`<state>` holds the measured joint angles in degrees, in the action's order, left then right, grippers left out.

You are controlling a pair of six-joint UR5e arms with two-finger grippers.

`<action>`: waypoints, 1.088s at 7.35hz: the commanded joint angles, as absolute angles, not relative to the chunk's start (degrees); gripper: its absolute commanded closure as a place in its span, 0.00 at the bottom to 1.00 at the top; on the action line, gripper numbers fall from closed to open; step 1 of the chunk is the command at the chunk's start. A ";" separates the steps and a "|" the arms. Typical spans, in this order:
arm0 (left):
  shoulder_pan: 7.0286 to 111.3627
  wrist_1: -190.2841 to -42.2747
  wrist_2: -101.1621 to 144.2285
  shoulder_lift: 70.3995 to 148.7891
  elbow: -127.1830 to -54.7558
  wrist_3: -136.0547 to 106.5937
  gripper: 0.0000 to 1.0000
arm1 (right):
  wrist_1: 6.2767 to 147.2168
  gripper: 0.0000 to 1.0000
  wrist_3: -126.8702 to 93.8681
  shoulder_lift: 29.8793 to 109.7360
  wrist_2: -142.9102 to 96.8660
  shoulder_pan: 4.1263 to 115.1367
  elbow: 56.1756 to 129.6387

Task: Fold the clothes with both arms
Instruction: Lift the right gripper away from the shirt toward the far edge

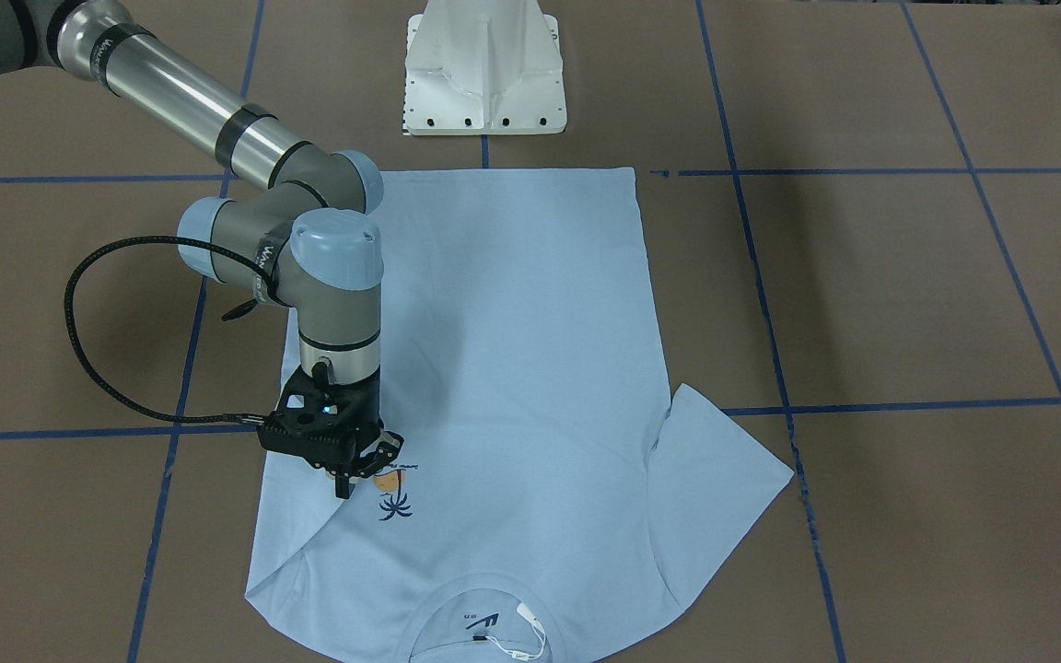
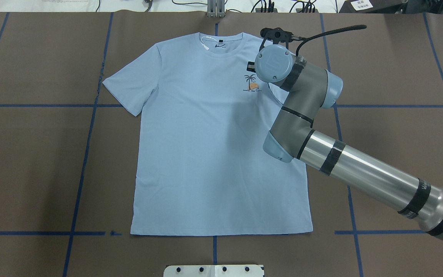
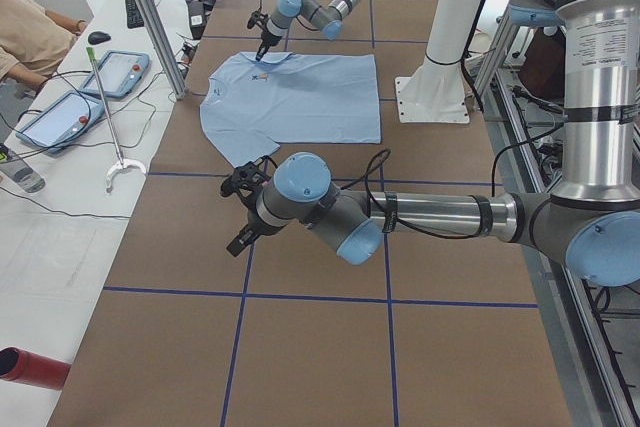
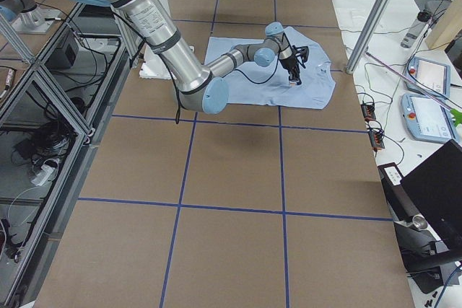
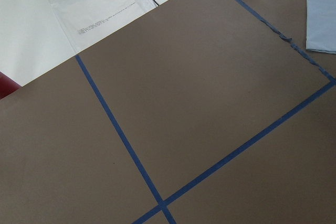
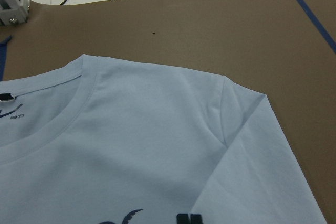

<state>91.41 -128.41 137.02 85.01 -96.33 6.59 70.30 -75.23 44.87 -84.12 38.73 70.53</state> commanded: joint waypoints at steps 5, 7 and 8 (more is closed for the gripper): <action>91.06 -135.06 136.41 86.83 -95.55 1.78 0.00 | 70.84 0.00 -64.30 41.22 -95.56 45.40 71.27; 84.14 -134.65 134.14 92.00 -94.31 -10.37 0.00 | 70.84 0.00 -56.13 43.49 -105.42 52.17 73.11; 80.11 -134.91 129.77 94.63 -94.31 -21.60 0.00 | 70.93 0.00 -49.81 48.81 -110.25 55.69 78.08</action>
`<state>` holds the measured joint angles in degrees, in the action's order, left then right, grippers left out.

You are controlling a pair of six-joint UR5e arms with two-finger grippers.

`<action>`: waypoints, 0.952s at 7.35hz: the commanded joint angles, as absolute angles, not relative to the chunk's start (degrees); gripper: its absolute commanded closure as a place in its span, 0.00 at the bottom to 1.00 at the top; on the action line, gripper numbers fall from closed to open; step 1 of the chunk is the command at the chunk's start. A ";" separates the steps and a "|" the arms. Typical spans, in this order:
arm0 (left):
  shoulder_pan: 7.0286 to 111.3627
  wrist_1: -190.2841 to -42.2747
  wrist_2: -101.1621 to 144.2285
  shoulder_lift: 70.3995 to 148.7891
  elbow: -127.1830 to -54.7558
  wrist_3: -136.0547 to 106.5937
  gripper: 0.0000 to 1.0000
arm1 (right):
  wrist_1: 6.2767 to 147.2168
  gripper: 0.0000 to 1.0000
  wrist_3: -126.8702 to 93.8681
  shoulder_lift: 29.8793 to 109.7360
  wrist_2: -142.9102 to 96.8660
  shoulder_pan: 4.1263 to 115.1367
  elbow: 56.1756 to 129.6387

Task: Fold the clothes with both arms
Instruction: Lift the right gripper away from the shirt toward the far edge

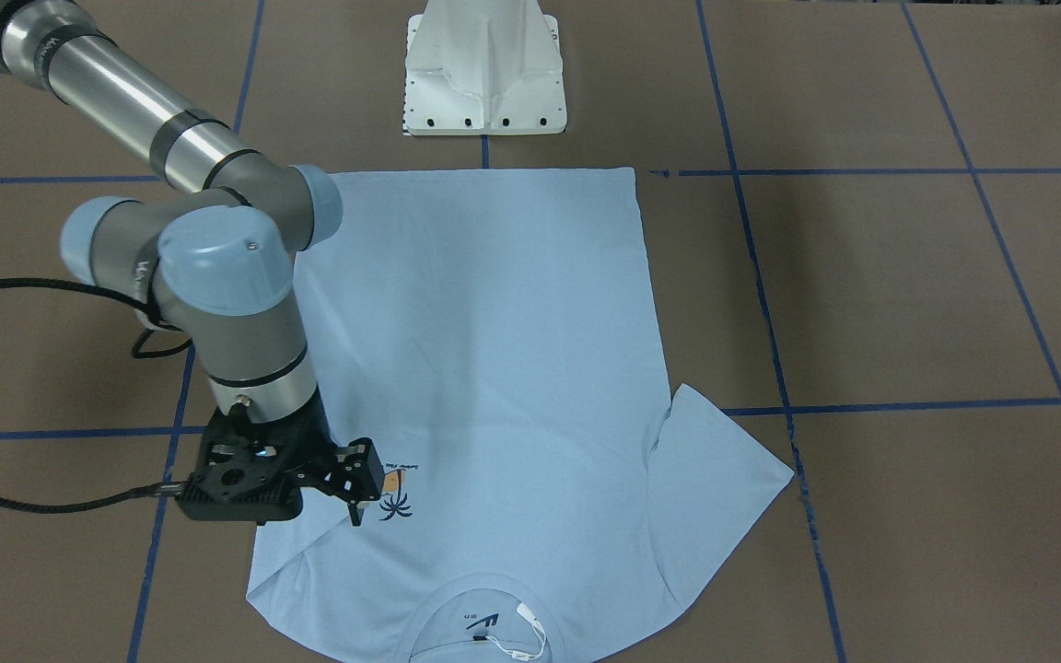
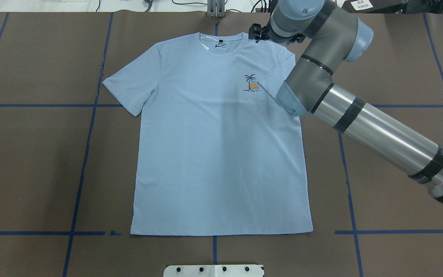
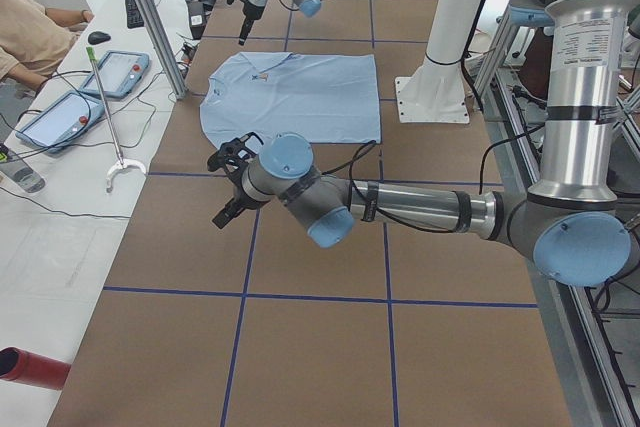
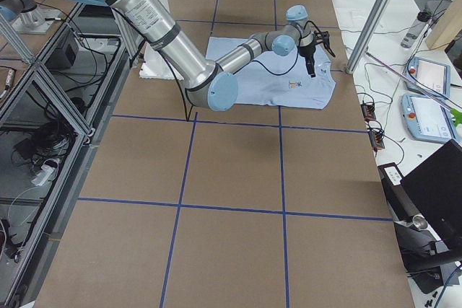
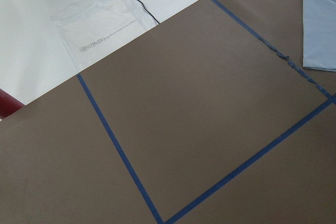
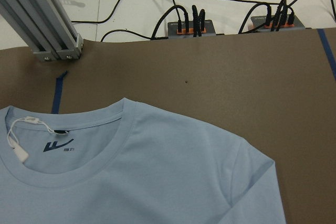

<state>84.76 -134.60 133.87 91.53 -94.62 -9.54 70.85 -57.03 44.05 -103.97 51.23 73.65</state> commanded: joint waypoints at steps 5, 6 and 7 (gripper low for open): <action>59.52 -140.59 112.42 110.11 -79.93 -54.46 0.31 | 70.93 0.00 -30.00 63.79 -125.06 70.21 86.66; 55.50 -142.71 106.50 112.04 -77.02 -58.58 0.31 | 70.84 0.00 -29.45 64.07 -125.50 70.57 86.57; 51.80 -143.26 103.30 114.06 -74.56 -61.93 0.31 | 70.84 0.00 -29.44 63.99 -125.42 70.58 86.57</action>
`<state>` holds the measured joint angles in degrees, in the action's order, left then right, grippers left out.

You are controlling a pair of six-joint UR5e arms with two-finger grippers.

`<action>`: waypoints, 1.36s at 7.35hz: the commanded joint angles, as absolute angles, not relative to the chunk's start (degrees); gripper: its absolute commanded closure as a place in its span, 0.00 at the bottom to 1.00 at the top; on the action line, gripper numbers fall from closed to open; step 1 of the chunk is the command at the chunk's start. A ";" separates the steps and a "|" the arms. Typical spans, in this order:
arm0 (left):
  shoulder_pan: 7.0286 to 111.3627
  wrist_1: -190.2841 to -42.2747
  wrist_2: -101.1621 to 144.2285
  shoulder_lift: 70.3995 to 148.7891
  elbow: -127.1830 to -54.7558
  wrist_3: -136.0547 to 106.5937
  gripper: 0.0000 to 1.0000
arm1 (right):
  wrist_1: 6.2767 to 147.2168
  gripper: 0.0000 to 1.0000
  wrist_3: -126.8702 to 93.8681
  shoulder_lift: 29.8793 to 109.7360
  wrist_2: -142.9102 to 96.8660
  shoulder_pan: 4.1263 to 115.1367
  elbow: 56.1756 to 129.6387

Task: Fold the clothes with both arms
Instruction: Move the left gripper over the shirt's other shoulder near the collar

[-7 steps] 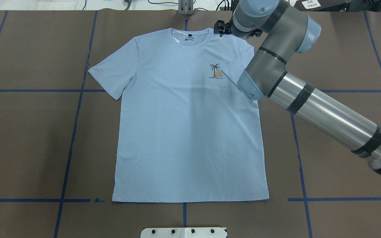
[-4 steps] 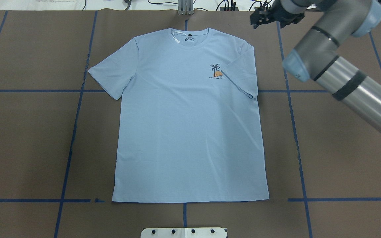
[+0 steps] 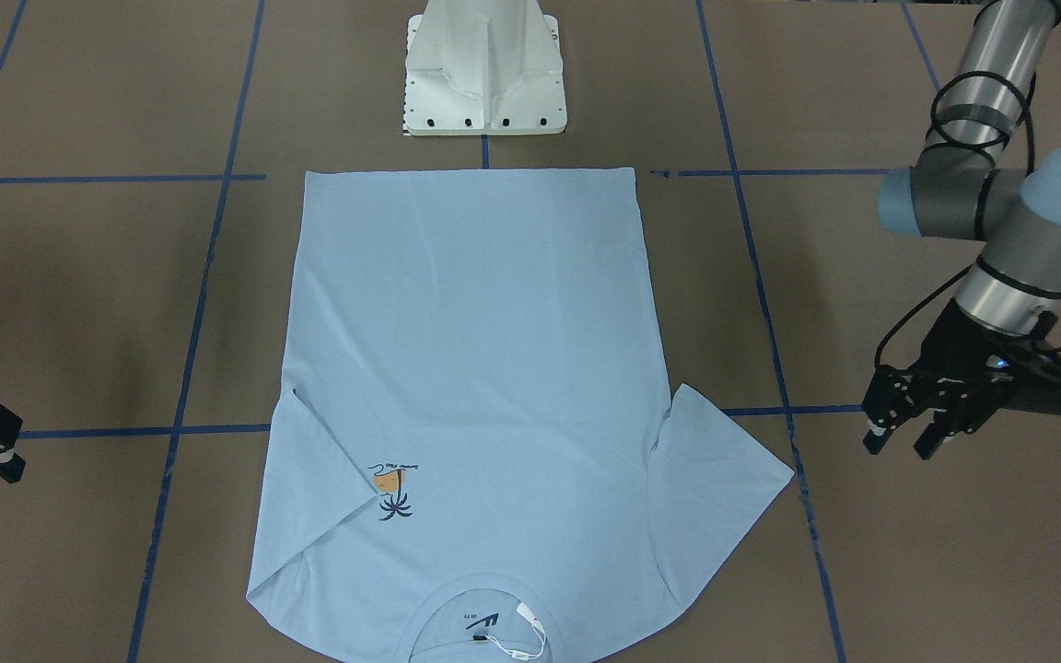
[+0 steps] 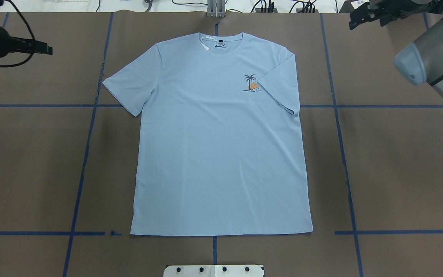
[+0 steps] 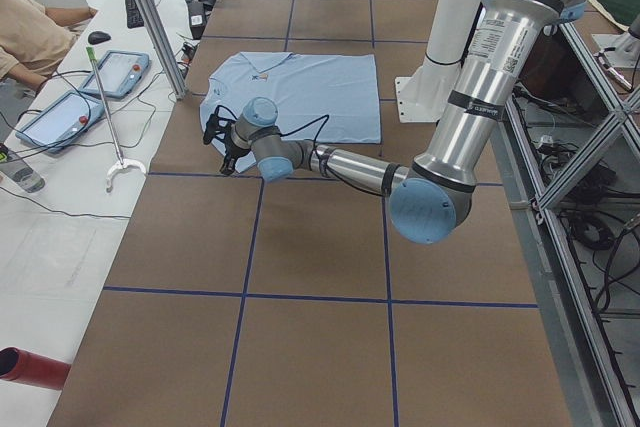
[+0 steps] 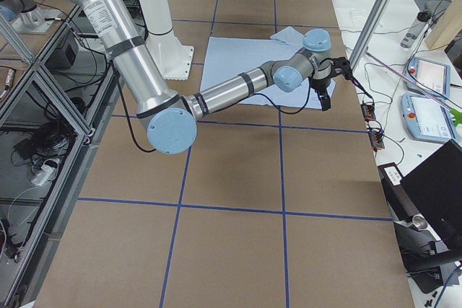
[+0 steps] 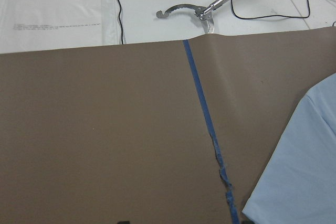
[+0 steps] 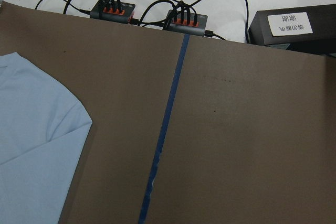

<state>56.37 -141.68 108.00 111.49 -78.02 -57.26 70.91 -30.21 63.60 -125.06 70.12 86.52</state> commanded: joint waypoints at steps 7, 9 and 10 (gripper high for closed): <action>47.90 -143.44 98.00 118.48 -66.09 -64.34 0.43 | 70.75 0.00 -29.44 64.07 -124.98 70.49 86.48; 47.29 -143.44 98.00 118.48 -66.09 -63.73 0.46 | 70.75 0.00 -29.44 64.07 -124.89 70.49 86.40; 47.20 -143.44 98.00 118.39 -66.09 -63.46 0.47 | 70.75 0.00 -29.53 64.07 -124.81 70.40 86.22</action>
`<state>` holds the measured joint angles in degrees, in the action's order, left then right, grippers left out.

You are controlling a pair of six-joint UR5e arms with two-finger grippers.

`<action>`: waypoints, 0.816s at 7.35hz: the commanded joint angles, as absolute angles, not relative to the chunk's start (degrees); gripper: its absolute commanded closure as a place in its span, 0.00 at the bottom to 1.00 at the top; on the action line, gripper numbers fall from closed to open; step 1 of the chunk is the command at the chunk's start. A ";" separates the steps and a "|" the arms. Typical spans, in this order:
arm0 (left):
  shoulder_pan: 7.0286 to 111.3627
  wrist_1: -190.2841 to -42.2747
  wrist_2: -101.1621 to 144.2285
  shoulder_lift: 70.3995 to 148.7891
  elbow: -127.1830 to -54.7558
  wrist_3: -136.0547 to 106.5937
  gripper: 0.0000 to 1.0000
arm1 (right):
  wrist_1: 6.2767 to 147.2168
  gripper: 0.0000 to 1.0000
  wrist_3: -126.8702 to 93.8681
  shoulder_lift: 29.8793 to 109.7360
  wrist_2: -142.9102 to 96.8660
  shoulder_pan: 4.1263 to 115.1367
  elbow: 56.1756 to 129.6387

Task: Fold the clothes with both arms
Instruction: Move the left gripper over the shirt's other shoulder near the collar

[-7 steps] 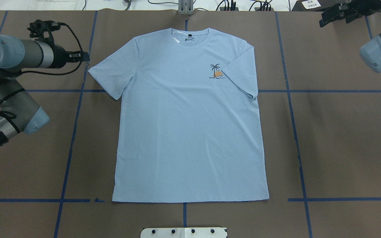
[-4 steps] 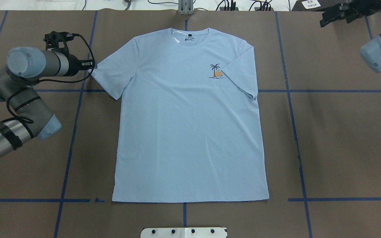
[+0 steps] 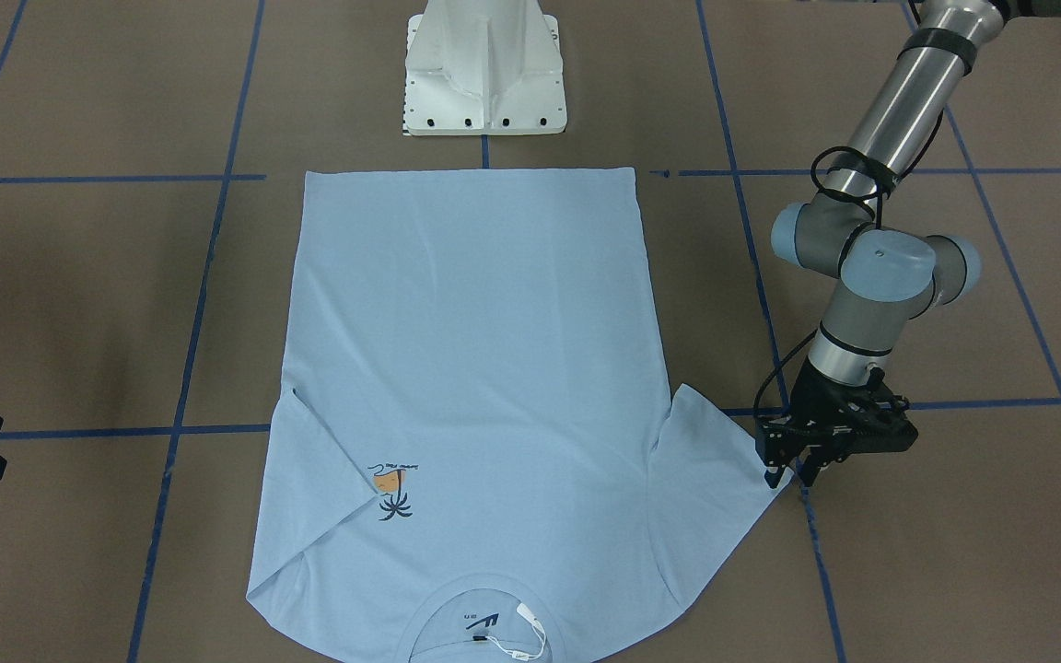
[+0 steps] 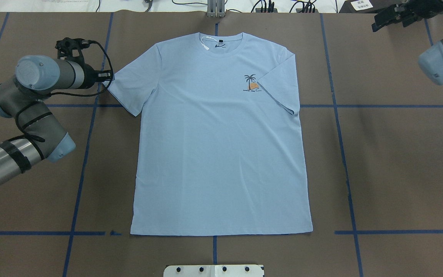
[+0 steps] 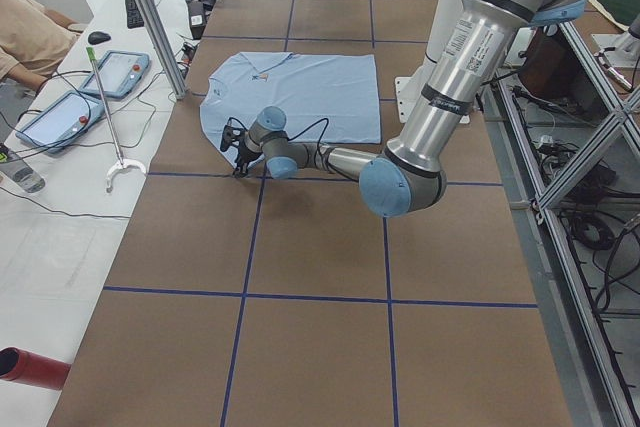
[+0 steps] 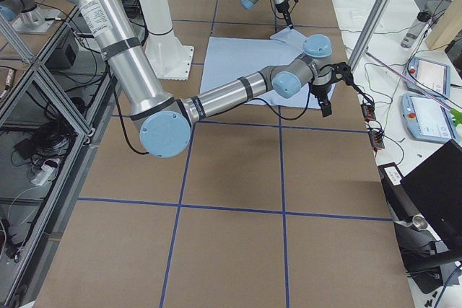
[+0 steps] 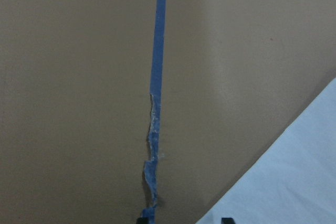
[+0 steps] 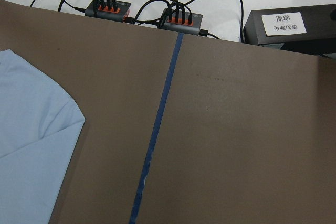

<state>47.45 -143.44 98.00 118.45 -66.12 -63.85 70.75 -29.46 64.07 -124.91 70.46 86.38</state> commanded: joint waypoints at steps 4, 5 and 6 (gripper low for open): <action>47.11 -143.44 98.00 118.30 -66.36 -63.11 1.00 | 70.66 0.00 -29.53 64.07 -124.80 70.40 86.22; 47.20 -143.44 98.00 118.39 -66.53 -62.24 1.00 | 70.66 0.00 -29.53 64.16 -124.80 70.40 86.22; 47.11 -143.00 98.09 118.56 -67.49 -62.23 1.00 | 70.66 0.00 -29.53 64.16 -124.80 70.40 86.22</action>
